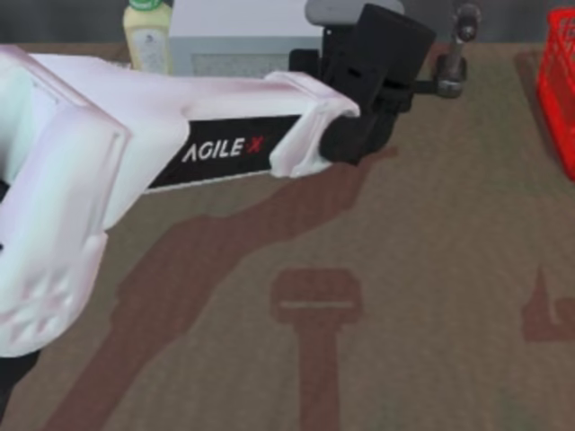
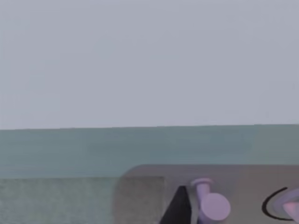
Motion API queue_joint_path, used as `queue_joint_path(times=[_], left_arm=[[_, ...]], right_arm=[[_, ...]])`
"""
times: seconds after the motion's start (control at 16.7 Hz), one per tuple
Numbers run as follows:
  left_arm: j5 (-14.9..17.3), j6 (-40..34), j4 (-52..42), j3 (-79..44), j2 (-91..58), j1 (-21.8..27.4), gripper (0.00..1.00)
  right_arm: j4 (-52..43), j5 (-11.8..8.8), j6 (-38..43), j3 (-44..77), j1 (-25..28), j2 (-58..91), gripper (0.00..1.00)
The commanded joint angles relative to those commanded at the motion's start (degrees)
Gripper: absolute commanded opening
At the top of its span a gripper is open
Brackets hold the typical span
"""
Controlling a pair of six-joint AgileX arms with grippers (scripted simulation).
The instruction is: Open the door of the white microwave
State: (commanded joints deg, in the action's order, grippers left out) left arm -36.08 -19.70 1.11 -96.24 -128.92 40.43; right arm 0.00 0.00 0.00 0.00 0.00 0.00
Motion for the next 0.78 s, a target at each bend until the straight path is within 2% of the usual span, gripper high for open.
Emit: queue_joint_path(times=[0.18,0.24,0.42,0.6,0.78], left_arm=[[0.00,0.00,0.00,0.00,0.00,0.00,0.00],[0.22,-0.11,0.00,2.26,1.37,3.50,0.00],[0.76,-0.67,-1.93,0.35,0.67,3.38,0.00],[2.60,-2.52,-9.27,-6.06,-1.79,2.90,0.00],[5.46,-5.19,-21.44,-15.30,-5.26,2.05,0.00]], right_arm=[[0.00,0.00,0.00,0.00,0.00,0.00,1.00],[0.00,0.00,0.00,0.00,0.00,0.00,1.00],[0.00,0.00,0.00,0.00,0.00,0.00,1.00],[0.00,0.00,0.00,0.00,0.00,0.00,1.00],[0.00,0.00,0.00,0.00,0.00,0.00,1.00]])
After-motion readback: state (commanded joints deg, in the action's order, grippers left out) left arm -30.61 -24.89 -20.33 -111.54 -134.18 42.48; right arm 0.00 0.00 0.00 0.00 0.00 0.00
